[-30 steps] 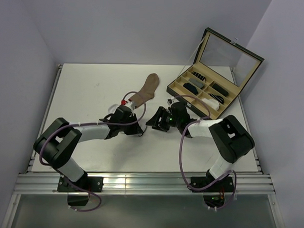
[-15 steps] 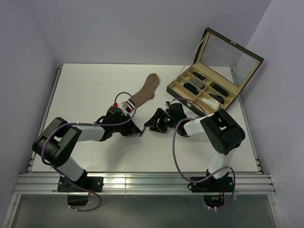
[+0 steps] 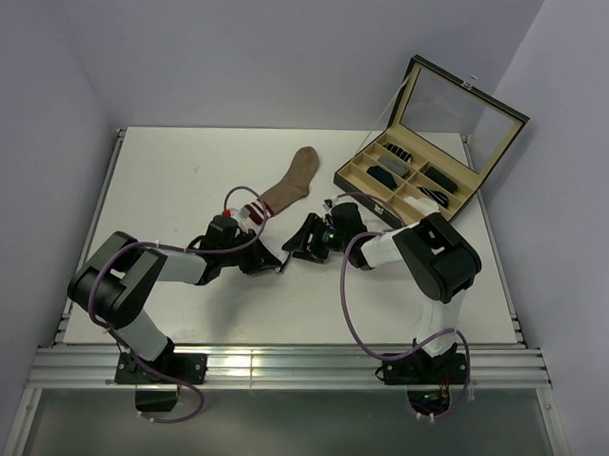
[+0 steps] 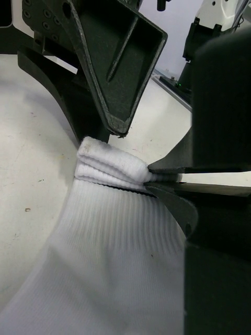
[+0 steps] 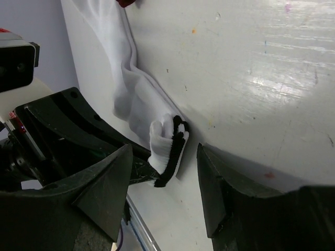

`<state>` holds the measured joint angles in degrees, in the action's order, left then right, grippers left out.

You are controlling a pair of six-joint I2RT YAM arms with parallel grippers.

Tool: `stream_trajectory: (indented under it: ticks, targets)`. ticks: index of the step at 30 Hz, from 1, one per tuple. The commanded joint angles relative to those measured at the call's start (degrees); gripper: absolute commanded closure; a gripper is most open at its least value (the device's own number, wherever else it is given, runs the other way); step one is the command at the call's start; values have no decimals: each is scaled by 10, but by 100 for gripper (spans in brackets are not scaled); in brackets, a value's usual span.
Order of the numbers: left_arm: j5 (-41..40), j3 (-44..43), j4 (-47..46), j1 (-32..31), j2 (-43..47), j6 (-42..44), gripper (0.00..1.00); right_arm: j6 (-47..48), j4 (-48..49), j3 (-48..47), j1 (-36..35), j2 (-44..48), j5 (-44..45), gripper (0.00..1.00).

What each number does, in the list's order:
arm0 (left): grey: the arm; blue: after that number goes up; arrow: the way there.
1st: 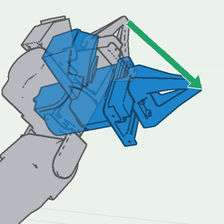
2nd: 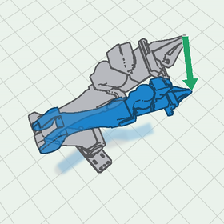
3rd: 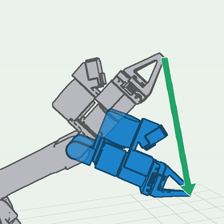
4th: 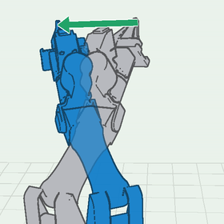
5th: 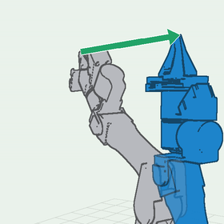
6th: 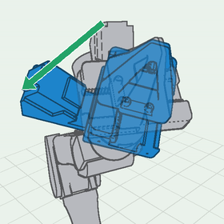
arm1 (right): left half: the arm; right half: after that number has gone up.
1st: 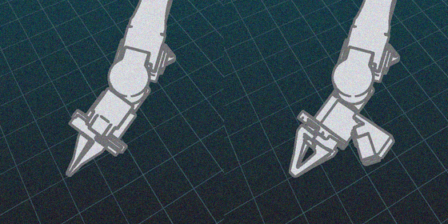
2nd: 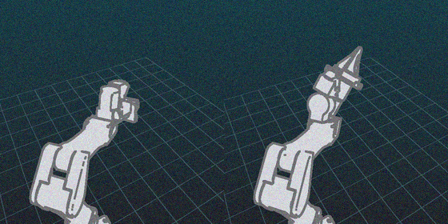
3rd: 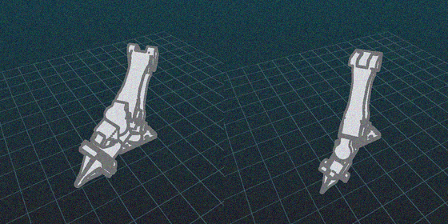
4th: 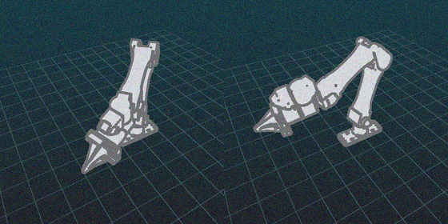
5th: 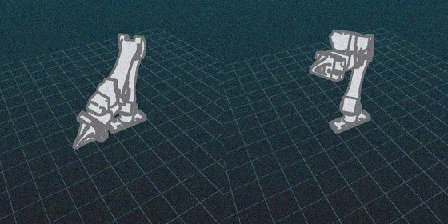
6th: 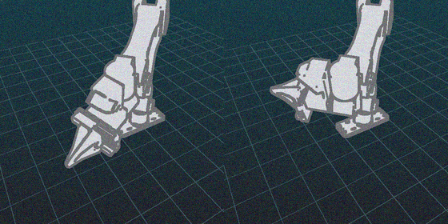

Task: Roll the socks
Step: Roll the sock at the center of the board.

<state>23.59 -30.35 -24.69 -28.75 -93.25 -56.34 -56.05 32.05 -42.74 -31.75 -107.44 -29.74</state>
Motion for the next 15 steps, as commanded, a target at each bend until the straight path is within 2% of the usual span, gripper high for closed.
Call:
stream_trajectory:
  ticks: [1, 7, 13, 14, 15]
  targets:
    - [18, 16, -14, 5, -12, -12, 92, 19, -33, -17, -10, -22, 8, 40]
    - [25, 20, -26, 11, -16, -19, 92, 27, -54, -31, -18, -28, 10, 46]
    - [31, 23, -35, 12, -18, -24, 92, 33, -67, -41, -23, -33, 9, 63]
    - [34, 24, -39, 12, -19, -25, 93, 33, -73, -43, -24, -34, 10, 72]
    - [36, 23, -40, 12, -21, -26, 93, 34, -74, -45, -24, -32, 12, 75]
